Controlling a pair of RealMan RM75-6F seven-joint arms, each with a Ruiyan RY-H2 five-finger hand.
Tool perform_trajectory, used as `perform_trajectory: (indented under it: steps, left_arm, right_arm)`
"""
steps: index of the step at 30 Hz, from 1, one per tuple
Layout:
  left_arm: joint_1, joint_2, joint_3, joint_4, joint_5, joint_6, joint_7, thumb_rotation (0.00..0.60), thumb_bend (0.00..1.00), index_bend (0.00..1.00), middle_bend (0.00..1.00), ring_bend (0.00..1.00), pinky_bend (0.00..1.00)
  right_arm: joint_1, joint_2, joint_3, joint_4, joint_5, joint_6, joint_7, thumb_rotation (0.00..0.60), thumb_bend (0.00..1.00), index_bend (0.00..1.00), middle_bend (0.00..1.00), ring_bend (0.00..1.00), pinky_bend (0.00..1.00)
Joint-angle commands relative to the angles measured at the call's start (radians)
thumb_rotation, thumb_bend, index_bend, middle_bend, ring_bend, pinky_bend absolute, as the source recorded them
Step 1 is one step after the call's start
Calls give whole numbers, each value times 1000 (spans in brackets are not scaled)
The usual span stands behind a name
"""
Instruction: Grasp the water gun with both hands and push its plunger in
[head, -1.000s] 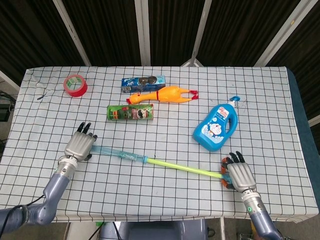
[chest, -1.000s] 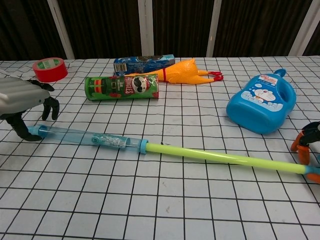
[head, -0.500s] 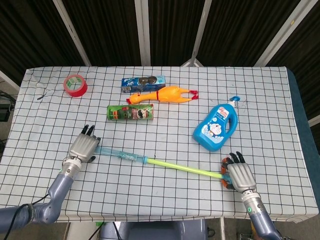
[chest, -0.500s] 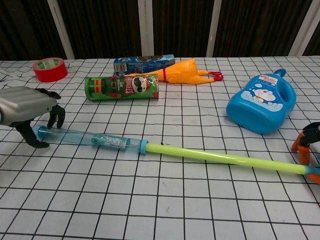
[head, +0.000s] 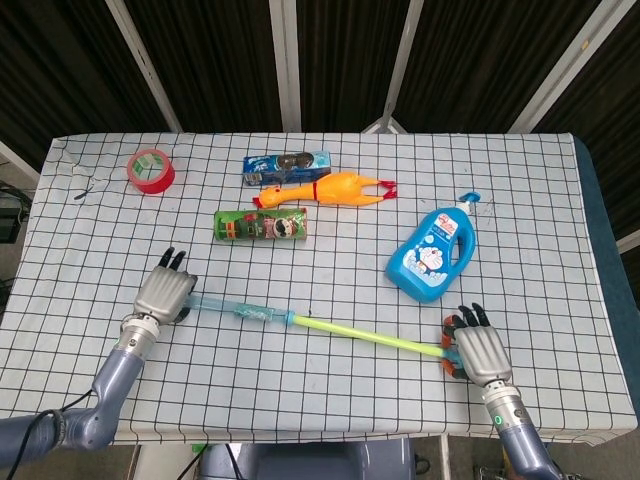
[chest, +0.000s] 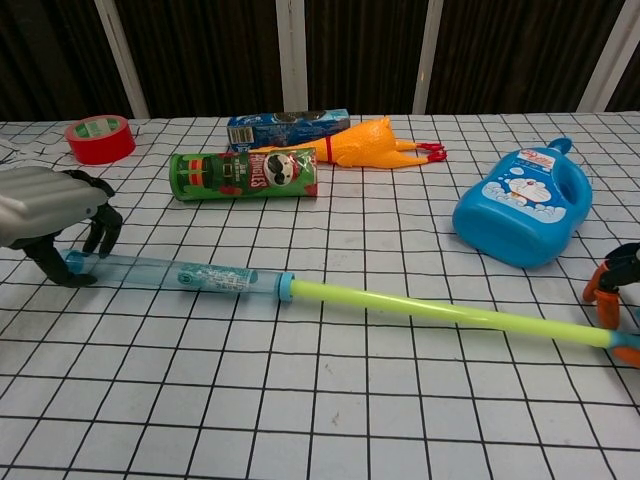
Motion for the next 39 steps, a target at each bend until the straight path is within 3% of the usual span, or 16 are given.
perform_trajectory:
  steps: [1, 15, 39]
  left_arm:
    - [5, 19, 8, -36, 20, 9, -10, 600, 450, 531, 558, 80, 0]
    - [-5, 71, 32, -93, 112, 12, -13, 600, 450, 530, 559, 80, 0]
    - [-23, 46, 24, -229, 98, 62, 81, 600, 450, 529, 555, 80, 0]
  right_arm:
    - [1, -2, 1, -8, -3, 2, -1, 600, 572, 717, 292, 104, 0]
    - [5, 7, 7, -33, -18, 11, -5, 600, 571, 717, 291, 104, 0]
    - [40, -3, 34, -126, -17, 15, -86, 600, 572, 717, 291, 105, 0]
